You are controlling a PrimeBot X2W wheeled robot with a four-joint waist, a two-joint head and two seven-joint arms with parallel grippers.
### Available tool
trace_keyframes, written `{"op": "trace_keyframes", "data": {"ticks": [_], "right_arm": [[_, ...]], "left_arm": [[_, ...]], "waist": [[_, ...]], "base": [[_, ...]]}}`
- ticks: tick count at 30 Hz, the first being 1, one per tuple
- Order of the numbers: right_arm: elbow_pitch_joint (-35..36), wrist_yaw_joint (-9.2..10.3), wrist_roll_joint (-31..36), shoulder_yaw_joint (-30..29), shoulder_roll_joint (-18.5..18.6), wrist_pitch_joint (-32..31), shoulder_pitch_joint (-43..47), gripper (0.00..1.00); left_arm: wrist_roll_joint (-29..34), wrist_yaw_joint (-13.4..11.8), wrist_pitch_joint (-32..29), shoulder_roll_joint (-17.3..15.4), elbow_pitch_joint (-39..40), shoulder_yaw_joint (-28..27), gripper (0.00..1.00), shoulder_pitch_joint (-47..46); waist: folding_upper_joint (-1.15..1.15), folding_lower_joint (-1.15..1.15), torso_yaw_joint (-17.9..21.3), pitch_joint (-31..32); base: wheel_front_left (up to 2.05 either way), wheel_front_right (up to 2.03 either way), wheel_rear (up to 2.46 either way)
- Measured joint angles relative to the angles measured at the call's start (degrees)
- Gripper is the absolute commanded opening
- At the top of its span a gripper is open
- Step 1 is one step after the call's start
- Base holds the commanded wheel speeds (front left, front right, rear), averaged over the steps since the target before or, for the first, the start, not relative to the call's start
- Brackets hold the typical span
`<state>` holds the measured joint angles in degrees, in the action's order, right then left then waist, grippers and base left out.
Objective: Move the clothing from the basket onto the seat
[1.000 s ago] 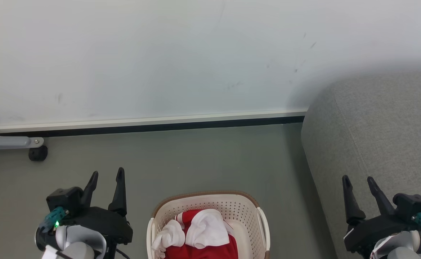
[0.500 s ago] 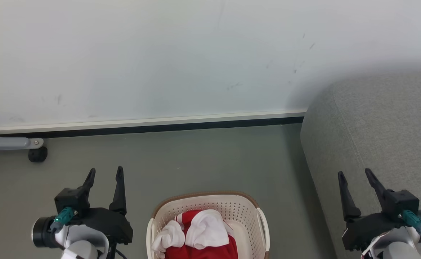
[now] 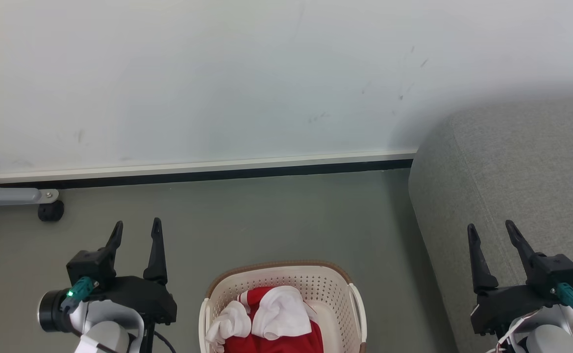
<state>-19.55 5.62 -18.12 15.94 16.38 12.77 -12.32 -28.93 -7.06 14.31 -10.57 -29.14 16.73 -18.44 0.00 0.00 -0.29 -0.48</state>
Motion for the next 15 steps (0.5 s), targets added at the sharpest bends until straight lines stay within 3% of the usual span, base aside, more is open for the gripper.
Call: {"op": "trace_keyframes", "data": {"ticks": [15], "right_arm": [[1.12, 0.0, -0.74, -0.26, -0.12, -0.18, 0.33, 1.0]], "left_arm": [[-0.53, 0.53, -1.74, -0.23, 1.4, 0.12, 1.0, 0.12]], "waist": [[0.0, 0.0, 0.03, 0.03]], "base": [[0.0, 0.0, 0.0]]}}
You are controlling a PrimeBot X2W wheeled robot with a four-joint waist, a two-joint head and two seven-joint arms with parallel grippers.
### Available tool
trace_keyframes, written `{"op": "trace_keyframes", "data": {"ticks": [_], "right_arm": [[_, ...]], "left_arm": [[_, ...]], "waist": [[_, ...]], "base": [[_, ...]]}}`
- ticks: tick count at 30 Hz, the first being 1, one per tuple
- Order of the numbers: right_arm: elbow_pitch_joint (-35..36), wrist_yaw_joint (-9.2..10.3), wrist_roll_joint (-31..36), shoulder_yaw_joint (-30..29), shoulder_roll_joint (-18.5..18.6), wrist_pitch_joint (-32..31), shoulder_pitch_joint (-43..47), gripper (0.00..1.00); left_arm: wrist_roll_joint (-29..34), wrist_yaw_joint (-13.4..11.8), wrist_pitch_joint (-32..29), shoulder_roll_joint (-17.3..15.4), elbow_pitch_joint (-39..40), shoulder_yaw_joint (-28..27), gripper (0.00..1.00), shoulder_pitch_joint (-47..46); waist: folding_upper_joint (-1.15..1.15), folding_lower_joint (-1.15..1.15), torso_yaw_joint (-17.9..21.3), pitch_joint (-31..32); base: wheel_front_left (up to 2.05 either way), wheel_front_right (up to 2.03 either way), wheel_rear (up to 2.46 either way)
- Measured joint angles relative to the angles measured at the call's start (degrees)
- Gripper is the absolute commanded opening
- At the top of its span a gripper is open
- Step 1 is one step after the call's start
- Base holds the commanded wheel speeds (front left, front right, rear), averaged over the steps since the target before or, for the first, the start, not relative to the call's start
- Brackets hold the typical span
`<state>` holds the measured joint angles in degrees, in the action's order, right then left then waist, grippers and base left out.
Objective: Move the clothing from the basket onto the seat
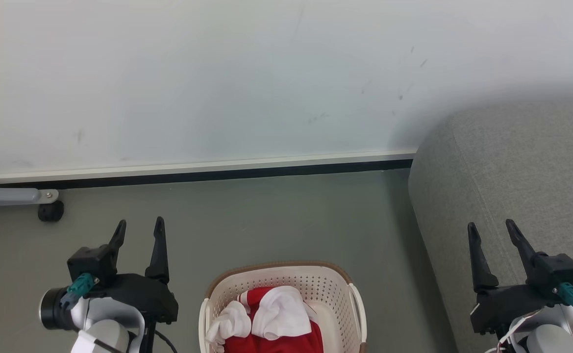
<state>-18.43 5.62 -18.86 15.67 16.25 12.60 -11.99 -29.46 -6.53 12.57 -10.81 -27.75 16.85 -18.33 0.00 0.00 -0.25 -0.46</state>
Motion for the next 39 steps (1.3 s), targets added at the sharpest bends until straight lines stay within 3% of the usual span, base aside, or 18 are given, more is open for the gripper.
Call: {"op": "trace_keyframes", "data": {"ticks": [22, 39], "right_arm": [[2.14, -0.07, -1.51, -0.4, -0.07, -1.45, 0.86, 1.0], [8.29, -0.07, -1.82, -1.72, 0.41, -2.6, -2.9, 1.0]], "left_arm": [[0.02, -0.02, -1.32, -0.1, 2.77, 0.02, 1.0, 0.29], [1.51, -0.1, -1.05, 0.02, 6.22, -0.3, 1.0, -2.08]], "waist": [[0.0, 0.0, -0.31, -1.48], [0.0, 0.0, 0.5, -10.67]], "base": [[0.0, 0.0, 0.0], [0.0, 0.0, 0.0]]}}
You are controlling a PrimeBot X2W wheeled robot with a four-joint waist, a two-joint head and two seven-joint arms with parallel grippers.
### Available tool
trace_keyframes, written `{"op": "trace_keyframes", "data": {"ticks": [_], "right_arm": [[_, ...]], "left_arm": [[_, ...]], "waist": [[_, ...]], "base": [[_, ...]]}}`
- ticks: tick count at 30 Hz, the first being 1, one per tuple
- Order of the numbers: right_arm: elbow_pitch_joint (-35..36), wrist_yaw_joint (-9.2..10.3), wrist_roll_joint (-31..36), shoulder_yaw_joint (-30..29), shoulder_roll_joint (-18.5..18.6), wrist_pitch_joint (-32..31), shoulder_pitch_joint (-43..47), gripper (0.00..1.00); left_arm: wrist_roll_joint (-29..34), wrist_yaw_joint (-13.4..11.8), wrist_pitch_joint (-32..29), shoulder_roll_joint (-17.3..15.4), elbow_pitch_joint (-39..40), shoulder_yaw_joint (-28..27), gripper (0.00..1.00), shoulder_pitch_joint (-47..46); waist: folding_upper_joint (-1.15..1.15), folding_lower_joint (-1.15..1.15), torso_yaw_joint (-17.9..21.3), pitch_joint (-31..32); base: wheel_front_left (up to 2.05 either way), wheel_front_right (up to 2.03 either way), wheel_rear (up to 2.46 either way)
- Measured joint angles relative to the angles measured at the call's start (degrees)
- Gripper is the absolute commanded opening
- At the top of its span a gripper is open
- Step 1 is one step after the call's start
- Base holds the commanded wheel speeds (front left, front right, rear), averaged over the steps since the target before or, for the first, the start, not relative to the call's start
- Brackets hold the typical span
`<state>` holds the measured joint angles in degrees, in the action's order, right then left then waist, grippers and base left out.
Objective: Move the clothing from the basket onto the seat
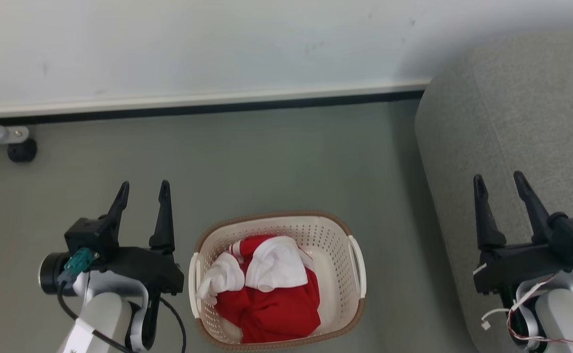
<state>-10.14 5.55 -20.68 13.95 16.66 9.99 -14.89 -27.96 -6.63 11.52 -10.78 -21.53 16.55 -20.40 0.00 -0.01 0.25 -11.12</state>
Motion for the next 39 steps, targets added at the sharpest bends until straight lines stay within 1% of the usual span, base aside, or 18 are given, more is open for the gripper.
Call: {"op": "trace_keyframes", "data": {"ticks": [9, 17, 19, 23, 30, 33, 39], "right_arm": [[3.11, 0.0, 0.0, -0.47, 0.27, -0.87, -4.37, 1.0], [6.03, 0.0, 0.01, -0.65, 0.3, -1.35, -9.0, 1.0], [6.72, 0.0, 0.01, -0.68, 0.22, -1.35, -10.92, 1.0], [7.0, 0.0, 0.01, -0.6, -0.2, -1.33, -12.96, 1.0], [6.92, 0.0, 0.01, -0.04, -1.38, -0.9, -15.0, 1.0], [6.13, -0.02, 0.01, 0.45, -2.12, -0.65, -15.95, 1.0], [5.12, -0.11, -0.15, 1.18, -3.44, 0.19, -16.49, 1.0]], "left_arm": [[1.04, -0.02, -0.85, 0.45, -1.14, 0.82, 1.0, -4.85], [3.45, -0.26, -3.23, 0.42, -5.24, 2.38, 1.0, -9.17], [3.96, -0.26, -4.09, 0.26, -7.2, 2.93, 1.0, -10.72], [4.66, -0.23, -4.94, -0.01, -10.11, 3.87, 1.0, -12.4], [7.72, 0.67, -6.47, -0.19, -14.59, 7.11, 1.0, -14.55], [8.77, 1.52, -6.95, -0.53, -16.56, 8.44, 1.0, -15.05], [11.83, 2.11, -8.51, -1.67, -20.84, 11.2, 1.0, -16.21]], "waist": [[0.0, -0.01, 0.77, -7.14], [0.01, -0.01, 1.65, -13.86], [0.01, 0.0, 2.09, -16.39], [0.01, 0.0, 2.83, -19.6], [0.01, 0.0, 4.48, -24.17], [0.01, 0.0, 5.4, -25.6], [0.0, 0.0, 7.65, -27.46]], "base": [[0.0, 0.0, 0.0], [0.0, 0.0, 0.0], [0.0, 0.0, 0.0], [0.0, 0.0, 0.0], [0.0, 0.0, 0.0], [0.0, 0.0, 0.0], [0.0, 0.0, 0.0]]}}
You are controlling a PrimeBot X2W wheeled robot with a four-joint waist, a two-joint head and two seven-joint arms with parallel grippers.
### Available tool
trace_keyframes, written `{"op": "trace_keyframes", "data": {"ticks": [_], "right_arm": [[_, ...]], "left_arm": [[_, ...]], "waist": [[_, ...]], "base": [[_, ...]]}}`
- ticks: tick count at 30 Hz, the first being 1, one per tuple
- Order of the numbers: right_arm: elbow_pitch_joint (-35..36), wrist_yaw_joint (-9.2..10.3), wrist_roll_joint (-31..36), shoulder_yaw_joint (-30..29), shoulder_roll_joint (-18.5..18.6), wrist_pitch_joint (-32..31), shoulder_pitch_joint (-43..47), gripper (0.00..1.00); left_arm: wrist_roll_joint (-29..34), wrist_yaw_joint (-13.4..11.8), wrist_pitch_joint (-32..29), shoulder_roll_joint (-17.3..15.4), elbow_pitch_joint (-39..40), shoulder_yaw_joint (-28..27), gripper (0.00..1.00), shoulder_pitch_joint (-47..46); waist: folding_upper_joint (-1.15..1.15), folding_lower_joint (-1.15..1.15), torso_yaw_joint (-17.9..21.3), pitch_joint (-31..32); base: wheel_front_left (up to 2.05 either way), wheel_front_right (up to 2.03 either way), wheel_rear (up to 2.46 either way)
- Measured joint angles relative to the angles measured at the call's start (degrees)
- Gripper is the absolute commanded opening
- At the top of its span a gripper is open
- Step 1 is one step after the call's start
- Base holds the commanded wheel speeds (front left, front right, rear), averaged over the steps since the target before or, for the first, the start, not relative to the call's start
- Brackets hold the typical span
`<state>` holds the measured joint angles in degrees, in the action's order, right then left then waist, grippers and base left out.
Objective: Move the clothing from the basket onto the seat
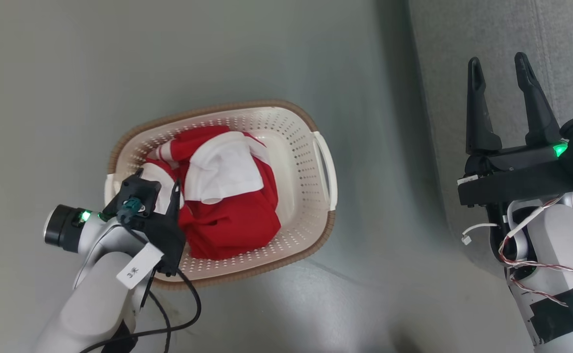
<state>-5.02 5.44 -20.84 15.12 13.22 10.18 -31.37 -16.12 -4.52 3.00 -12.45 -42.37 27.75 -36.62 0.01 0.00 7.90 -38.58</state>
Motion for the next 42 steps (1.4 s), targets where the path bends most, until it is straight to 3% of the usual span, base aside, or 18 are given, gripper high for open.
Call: {"op": "trace_keyframes", "data": {"ticks": [21, 27, 28, 29, 31, 42], "right_arm": [[-2.81, -0.99, -0.94, 0.93, -3.26, 2.23, -1.46, 1.0], [-3.93, -1.42, -1.01, 0.88, -3.56, 2.59, -2.18, 1.0], [-4.21, -1.42, -1.01, 0.87, -3.58, 2.6, -2.18, 1.0], [-4.39, -1.43, -1.05, 0.85, -3.61, 2.74, -2.18, 1.0], [-4.5, -1.43, -1.19, 0.83, -3.67, 3.02, -2.19, 1.0], [-6.06, -1.93, -1.33, 0.45, -3.91, 3.55, -3.46, 1.0]], "left_arm": [[9.73, 0.22, -7.62, -3.55, -11.9, 7.39, 1.0, -7.14], [10.84, -0.11, -11.52, -3.12, -15.37, 8.58, 1.0, -9.22], [11.04, -0.16, -12.02, -2.91, -15.94, 8.68, 0.96, -9.43], [11.4, -0.36, -12.44, -2.76, -16.44, 9.1, 0.47, -9.68], [12.46, -0.36, -12.95, -2.74, -16.8, 9.85, 0.0, -10.01], [14.36, -0.51, -14.81, -1.35, -19.38, 11.58, 0.0, -12.94]], "waist": [[0.0, 0.0, 5.81, -5.62], [0.0, 0.0, 6.85, -6.87], [0.0, 0.0, 6.93, -6.95], [0.0, 0.0, 6.99, -7.0], [0.0, 0.0, 7.02, -7.02], [0.0, 0.0, 6.52, -6.48]], "base": [[0.0, 0.0, 0.0], [0.0, 0.0, 0.0], [0.0, 0.0, 0.0], [0.0, 0.0, 0.0], [0.0, 0.0, 0.0], [0.0, 0.0, 0.0]]}}
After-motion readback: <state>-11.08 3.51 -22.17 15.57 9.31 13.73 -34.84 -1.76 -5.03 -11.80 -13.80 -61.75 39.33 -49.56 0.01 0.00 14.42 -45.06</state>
